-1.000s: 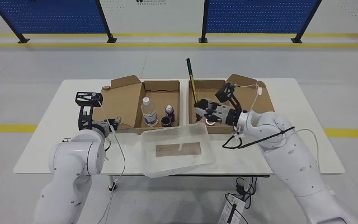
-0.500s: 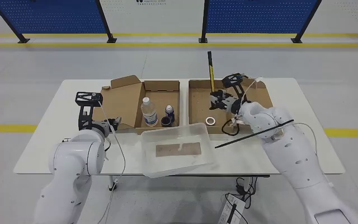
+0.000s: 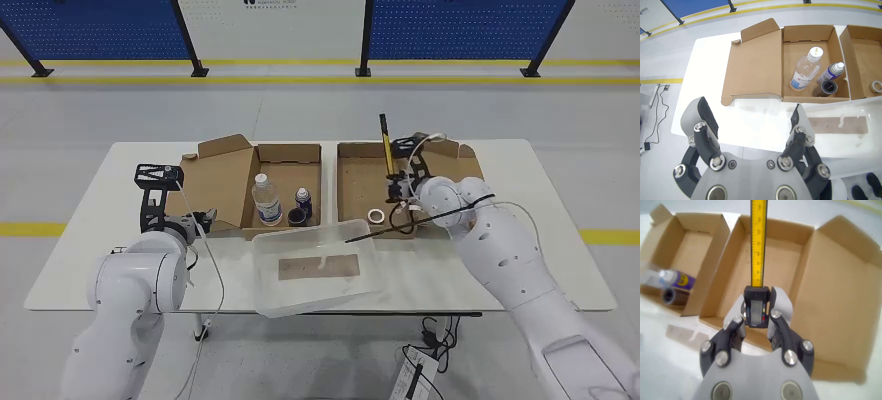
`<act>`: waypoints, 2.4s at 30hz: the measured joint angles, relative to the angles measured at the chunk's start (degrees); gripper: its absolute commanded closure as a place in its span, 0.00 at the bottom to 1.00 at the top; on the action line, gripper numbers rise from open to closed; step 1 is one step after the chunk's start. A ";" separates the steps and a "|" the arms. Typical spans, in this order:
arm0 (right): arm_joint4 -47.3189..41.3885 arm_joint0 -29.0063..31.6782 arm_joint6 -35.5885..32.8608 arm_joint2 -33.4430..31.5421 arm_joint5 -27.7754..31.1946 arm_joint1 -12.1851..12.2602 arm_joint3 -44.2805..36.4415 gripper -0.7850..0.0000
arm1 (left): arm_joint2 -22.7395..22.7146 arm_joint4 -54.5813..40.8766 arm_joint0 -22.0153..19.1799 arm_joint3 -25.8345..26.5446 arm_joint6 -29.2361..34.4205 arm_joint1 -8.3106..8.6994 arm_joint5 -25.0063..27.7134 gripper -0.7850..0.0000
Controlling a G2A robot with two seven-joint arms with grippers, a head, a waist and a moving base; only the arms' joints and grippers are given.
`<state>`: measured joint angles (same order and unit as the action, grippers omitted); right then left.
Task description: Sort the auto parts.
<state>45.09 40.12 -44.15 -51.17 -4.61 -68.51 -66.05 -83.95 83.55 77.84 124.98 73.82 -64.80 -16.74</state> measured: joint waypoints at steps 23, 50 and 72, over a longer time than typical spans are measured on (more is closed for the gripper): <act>-9.26 -7.78 3.55 8.57 3.92 -8.15 19.24 1.00 | 0.00 0.00 0.00 0.00 0.00 0.00 0.00 0.00; -18.53 -12.38 7.54 11.31 9.42 -16.15 37.38 0.00 | 0.00 0.00 0.00 0.00 0.00 0.00 0.00 0.00; -9.49 -10.15 13.08 7.75 13.75 -13.37 26.91 0.00 | 0.00 0.00 0.00 0.00 0.00 0.00 0.00 0.00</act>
<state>35.60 29.97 -31.07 -43.43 9.14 -81.88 -39.13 -83.95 83.55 77.84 124.98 73.82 -64.80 -16.74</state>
